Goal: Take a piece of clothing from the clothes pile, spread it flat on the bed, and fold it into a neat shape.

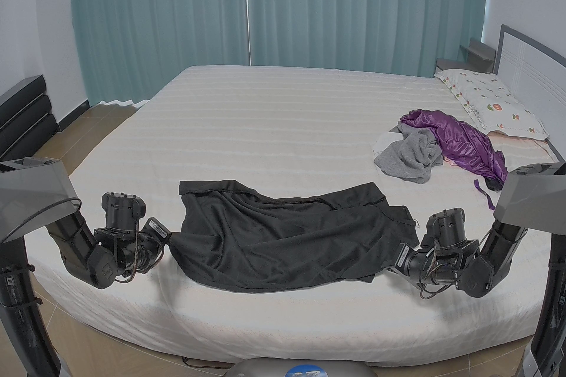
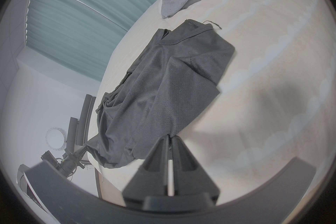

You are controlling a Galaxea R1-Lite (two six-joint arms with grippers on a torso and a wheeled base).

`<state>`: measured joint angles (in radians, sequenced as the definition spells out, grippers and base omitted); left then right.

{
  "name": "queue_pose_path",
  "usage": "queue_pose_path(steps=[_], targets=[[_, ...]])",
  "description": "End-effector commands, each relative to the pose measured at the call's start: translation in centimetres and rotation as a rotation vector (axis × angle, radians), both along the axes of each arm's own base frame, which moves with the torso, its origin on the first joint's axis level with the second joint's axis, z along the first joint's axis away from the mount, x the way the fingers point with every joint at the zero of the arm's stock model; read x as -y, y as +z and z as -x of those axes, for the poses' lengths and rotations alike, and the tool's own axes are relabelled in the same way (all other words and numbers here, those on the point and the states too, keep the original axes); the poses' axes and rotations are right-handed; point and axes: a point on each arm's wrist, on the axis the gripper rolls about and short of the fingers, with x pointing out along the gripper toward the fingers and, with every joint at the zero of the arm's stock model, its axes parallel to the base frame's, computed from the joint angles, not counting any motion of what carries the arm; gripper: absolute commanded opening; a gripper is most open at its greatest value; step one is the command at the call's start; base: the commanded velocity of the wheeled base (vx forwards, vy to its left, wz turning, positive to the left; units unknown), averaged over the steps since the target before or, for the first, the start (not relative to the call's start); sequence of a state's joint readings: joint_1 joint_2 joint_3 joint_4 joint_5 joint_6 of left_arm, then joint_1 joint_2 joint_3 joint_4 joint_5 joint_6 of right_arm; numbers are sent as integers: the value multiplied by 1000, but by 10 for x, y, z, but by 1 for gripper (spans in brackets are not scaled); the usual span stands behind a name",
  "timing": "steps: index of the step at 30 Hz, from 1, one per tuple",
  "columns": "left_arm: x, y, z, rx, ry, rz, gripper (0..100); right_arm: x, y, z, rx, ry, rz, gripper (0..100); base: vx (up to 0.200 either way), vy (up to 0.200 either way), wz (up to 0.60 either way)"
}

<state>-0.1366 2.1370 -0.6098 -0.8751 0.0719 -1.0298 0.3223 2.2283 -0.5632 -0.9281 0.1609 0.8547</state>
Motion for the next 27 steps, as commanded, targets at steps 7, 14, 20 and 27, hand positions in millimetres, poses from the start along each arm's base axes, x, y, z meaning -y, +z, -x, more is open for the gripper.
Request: queue_pose_path(steps=[7, 14, 20, 27], targets=[[1, 0, 3, -10, -6, -6, 0, 15, 26, 26, 18, -15, -10, 0, 0, 0, 0], [1, 6, 8, -3, -21, -18, 0, 24, 47, 49, 42, -17, -17, 0, 0, 0, 0], [1, 10, 16, -6, -55, -62, 0, 35, 56, 80, 11, -18, -7, 0, 0, 0, 0], [2, 24, 27, -34, -90, -97, 0, 43, 64, 103, -32, -10, 18, 0, 0, 0, 0]])
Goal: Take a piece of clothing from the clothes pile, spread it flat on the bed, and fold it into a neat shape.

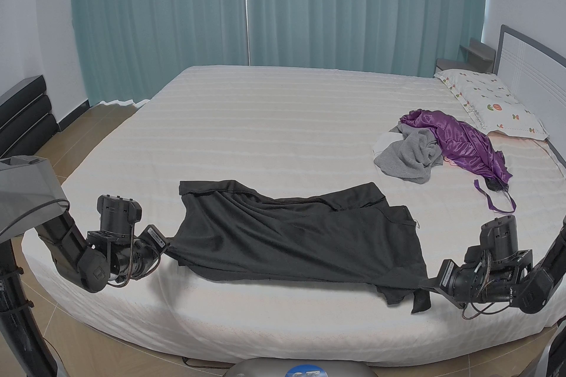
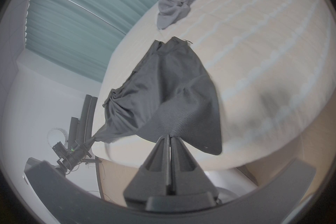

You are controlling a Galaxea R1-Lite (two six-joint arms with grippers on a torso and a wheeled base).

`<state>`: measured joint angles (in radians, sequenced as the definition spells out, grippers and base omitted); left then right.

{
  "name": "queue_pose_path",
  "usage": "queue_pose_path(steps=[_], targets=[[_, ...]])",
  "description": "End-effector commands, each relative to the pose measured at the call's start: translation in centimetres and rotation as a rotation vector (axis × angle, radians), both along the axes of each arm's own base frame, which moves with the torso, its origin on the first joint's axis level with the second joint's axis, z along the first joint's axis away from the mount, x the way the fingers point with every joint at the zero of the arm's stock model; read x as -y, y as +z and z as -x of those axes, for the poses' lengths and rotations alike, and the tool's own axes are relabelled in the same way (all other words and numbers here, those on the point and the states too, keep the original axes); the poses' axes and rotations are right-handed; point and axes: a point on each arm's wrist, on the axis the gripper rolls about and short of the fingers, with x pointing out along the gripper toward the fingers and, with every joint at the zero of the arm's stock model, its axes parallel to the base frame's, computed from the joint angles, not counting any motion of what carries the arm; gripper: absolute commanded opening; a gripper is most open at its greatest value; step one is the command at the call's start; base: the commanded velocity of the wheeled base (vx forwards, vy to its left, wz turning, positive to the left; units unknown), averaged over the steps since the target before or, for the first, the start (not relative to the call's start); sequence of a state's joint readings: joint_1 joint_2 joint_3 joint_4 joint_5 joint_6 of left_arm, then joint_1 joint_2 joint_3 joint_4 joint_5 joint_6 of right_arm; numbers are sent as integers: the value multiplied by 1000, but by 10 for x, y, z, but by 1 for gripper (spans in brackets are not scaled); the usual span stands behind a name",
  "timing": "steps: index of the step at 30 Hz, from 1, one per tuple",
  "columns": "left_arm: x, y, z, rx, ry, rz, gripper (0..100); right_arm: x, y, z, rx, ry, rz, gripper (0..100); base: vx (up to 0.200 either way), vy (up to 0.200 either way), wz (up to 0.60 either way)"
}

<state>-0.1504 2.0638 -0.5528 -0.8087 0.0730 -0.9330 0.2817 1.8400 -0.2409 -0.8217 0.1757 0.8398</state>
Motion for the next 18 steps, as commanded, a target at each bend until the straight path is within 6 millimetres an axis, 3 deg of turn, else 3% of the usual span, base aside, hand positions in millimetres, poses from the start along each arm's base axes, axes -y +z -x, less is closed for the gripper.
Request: queue_pose_path(steps=[1, 9, 16, 17, 18], targets=[[0, 17, 9, 4, -23, -20, 0, 5, 11, 19, -5, 17, 11, 0, 0, 0, 0], [-1, 19, 16, -44, -50, -58, 0, 6, 12, 20, -6, 37, 17, 0, 0, 0, 0], [0, 11, 12, -63, -51, -60, 0, -3, -19, -9, -90, 67, 61, 0, 0, 0, 0], [1, 9, 11, -69, -52, -61, 0, -4, -24, -15, -103, 67, 65, 100, 0, 0, 0], [1, 8, 11, -72, -52, -61, 0, -5, -28, -20, -107, 65, 66, 100, 0, 0, 0]])
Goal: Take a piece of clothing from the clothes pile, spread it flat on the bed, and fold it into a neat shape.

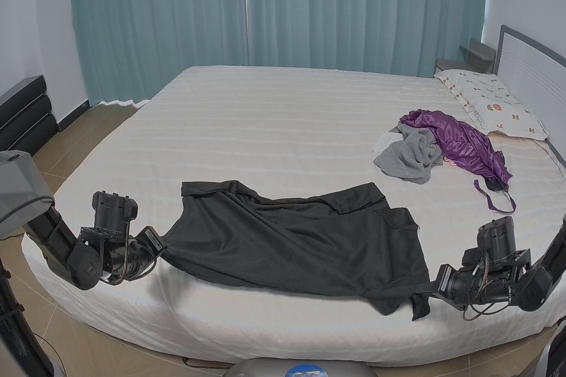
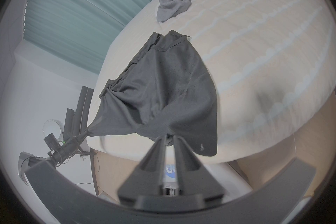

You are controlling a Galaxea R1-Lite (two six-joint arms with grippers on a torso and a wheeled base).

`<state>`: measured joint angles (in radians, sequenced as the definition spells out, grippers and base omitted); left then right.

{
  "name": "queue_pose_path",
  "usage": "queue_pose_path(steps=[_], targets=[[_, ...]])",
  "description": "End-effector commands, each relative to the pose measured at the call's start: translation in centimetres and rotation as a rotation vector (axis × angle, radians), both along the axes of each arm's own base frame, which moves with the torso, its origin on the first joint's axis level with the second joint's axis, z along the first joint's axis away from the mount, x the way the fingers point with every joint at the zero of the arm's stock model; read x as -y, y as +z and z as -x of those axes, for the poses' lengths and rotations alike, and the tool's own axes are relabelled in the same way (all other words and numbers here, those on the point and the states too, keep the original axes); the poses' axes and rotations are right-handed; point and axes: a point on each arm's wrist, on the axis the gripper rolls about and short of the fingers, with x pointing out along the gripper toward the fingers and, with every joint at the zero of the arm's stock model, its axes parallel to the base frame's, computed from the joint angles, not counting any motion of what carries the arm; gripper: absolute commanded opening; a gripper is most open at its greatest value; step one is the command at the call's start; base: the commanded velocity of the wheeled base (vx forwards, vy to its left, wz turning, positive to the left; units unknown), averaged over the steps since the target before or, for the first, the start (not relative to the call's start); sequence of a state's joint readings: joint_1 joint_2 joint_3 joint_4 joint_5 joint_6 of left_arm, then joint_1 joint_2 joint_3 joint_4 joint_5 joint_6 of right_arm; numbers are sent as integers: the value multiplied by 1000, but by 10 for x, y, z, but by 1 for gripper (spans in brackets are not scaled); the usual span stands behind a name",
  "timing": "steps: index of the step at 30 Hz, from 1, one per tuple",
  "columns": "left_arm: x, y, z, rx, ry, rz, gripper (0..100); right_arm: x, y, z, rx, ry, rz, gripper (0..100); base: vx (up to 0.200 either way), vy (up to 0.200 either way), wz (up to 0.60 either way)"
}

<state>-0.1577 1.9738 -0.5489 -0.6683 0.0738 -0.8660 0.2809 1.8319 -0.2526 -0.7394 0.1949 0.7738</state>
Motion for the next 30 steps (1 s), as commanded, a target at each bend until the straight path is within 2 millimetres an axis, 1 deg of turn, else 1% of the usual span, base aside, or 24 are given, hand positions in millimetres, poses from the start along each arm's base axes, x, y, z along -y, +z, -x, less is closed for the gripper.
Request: queue_pose_path(steps=[1, 3, 7, 8, 11, 13, 16, 21, 24, 25, 26, 28, 29, 30], targets=[[1, -8, -3, -22, 1, -2, 0, -7, -27, -26, -68, 5, 25, 100, 0, 0, 0], [1, -10, -4, -27, 1, -3, 0, -7, -30, -32, -65, -1, 24, 100, 0, 0, 0], [0, -10, -4, -26, 5, 0, 0, -2, -30, -35, -64, -20, 26, 100, 0, 0, 0], [0, -11, -5, -29, 7, 1, 0, 6, -29, -41, -38, -36, 34, 100, 0, 0, 0], [0, -11, -5, -29, 7, 1, 0, 19, -28, -48, -16, -68, 46, 100, 0, 0, 0], [0, -11, -5, -29, 6, -1, 0, 23, -28, -50, -12, -77, 51, 100, 0, 0, 0], [0, -10, -5, -26, 6, 0, 0, 31, -35, -56, -19, -95, 57, 100, 0, 0, 0], [0, -9, -5, -23, 6, 3, 0, 30, -45, -72, -5, -110, 40, 100, 0, 0, 0], [0, -9, -4, -23, 7, 2, 0, 28, -54, -81, -15, -106, 34, 100, 0, 0, 0], [0, -9, -4, -23, 7, 2, 0, 28, -54, -81, -15, -106, 34, 100, 0, 0, 0], [0, -9, -5, -21, 6, 3, 0, 27, -59, -90, -13, -106, 33, 100, 0, 0, 0], [0, -9, -5, -21, 7, 2, 0, 27, -60, -93, -8, -107, 32, 100, 0, 0, 0], [0, -9, -5, -23, 7, 2, 0, 27, -60, -94, -9, -104, 29, 0, 0, 0, 0], [0, -9, -5, -21, 7, 2, 0, 27, -60, -95, -4, -103, 27, 0, 0, 0, 0]])
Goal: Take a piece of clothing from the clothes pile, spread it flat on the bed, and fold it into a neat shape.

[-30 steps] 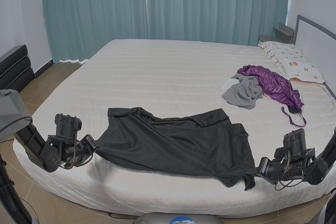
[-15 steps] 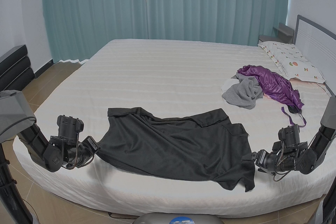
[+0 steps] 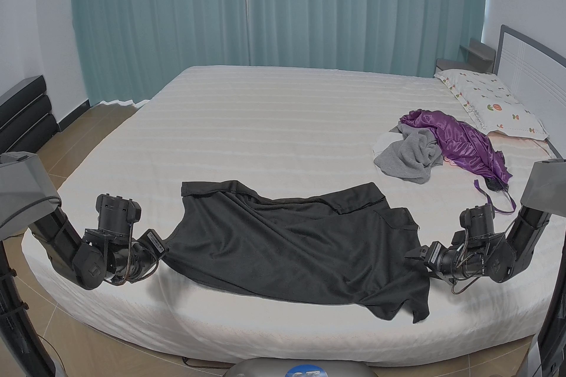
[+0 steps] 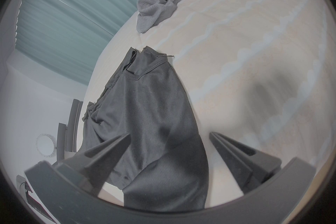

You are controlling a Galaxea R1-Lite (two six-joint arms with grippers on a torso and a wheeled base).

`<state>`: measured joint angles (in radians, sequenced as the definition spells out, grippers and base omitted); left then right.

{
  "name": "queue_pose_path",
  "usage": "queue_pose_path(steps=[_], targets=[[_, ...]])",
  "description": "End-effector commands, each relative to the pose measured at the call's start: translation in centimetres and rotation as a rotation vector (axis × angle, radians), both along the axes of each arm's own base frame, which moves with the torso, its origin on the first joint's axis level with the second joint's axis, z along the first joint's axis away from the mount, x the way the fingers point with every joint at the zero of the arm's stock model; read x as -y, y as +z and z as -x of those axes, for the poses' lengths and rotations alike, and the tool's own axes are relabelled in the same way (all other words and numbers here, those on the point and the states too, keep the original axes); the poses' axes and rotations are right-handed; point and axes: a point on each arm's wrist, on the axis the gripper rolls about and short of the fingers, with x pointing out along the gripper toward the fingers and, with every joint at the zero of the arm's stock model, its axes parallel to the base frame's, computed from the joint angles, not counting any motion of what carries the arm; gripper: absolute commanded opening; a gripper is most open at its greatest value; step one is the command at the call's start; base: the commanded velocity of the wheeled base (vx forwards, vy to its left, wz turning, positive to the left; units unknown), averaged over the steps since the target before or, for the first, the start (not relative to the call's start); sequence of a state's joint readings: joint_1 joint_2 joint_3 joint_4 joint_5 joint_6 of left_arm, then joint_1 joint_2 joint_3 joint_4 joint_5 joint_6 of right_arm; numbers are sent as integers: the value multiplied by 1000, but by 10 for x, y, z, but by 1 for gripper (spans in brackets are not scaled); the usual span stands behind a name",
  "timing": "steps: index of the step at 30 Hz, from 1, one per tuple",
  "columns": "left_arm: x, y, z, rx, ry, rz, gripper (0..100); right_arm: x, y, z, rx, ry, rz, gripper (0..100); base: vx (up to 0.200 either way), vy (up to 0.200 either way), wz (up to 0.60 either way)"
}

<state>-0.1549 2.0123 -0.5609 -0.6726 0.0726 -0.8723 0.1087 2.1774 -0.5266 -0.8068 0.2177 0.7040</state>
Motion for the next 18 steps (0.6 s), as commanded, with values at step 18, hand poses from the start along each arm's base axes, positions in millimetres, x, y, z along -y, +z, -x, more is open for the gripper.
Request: queue_pose_path(steps=[18], targets=[[0, -5, -3, -11, 0, -1, 0, 4, 14, -70, 172, -87, -67, 0, 0, 0, 0]])
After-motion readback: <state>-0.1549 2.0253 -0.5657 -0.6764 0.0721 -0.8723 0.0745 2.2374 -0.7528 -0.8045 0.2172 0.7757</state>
